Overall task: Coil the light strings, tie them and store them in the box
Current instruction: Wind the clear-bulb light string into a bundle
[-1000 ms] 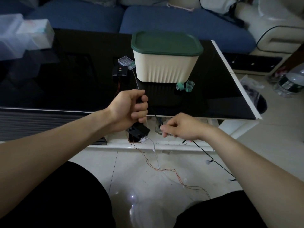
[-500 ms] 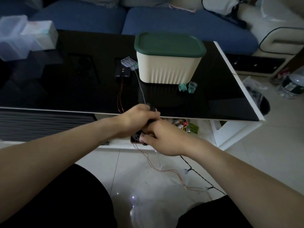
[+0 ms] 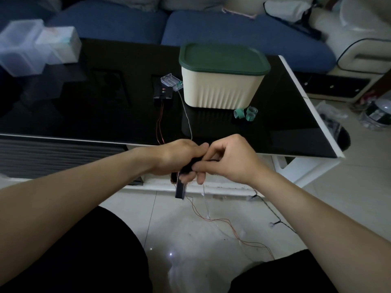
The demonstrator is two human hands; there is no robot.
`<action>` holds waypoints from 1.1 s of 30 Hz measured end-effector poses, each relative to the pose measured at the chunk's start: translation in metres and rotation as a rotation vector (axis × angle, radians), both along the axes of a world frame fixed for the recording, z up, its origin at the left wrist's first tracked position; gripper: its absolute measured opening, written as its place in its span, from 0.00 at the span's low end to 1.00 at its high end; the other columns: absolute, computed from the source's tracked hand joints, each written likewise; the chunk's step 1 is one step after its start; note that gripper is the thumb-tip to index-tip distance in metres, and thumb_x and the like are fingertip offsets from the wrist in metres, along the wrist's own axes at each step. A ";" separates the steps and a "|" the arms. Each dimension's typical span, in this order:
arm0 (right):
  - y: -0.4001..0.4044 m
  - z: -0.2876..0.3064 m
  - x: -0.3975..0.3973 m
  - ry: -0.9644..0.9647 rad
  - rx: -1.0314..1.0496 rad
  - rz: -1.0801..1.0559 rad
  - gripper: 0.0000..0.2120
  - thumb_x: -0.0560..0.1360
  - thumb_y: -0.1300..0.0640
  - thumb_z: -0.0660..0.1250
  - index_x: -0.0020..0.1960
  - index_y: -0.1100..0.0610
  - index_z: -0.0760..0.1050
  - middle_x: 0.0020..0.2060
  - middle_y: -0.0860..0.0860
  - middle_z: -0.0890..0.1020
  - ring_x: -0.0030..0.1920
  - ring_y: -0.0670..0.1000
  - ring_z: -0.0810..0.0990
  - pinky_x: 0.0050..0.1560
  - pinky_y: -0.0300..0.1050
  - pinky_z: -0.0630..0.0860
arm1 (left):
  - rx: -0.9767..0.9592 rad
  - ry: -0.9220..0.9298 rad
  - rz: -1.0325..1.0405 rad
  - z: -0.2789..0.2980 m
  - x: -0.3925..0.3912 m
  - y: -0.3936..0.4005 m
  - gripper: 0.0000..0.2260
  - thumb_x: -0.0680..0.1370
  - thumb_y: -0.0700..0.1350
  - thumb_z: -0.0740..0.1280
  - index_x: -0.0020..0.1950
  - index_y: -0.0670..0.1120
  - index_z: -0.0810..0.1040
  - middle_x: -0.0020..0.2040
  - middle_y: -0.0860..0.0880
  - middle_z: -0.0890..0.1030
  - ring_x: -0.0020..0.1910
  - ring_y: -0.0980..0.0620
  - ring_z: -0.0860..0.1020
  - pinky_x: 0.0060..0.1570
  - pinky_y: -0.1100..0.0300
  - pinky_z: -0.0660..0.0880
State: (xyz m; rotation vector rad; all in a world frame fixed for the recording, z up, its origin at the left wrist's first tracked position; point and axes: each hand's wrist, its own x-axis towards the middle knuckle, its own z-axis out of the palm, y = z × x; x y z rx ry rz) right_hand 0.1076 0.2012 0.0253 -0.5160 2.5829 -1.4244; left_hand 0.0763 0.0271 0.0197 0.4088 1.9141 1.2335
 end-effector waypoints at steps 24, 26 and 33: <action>0.068 -0.008 -0.024 -0.175 0.026 -0.156 0.12 0.74 0.47 0.73 0.40 0.55 0.84 0.27 0.47 0.80 0.26 0.41 0.74 0.31 0.32 0.70 | 0.217 -0.242 0.209 0.016 0.005 -0.003 0.21 0.85 0.49 0.52 0.31 0.48 0.62 0.22 0.46 0.66 0.20 0.48 0.68 0.29 0.58 0.70; 0.076 -0.011 -0.026 -0.200 0.024 -0.194 0.14 0.76 0.46 0.72 0.40 0.56 0.84 0.27 0.47 0.80 0.26 0.42 0.73 0.32 0.34 0.71 | 0.315 -0.282 0.321 0.016 0.001 -0.001 0.21 0.84 0.50 0.53 0.31 0.49 0.62 0.23 0.48 0.63 0.22 0.48 0.66 0.28 0.58 0.69; 0.077 -0.015 -0.026 -0.317 0.156 -0.155 0.18 0.80 0.45 0.66 0.39 0.58 0.81 0.29 0.50 0.80 0.32 0.46 0.77 0.43 0.40 0.73 | 0.486 -0.378 0.484 0.012 -0.004 -0.002 0.17 0.80 0.51 0.58 0.32 0.49 0.62 0.26 0.51 0.58 0.23 0.52 0.58 0.27 0.59 0.62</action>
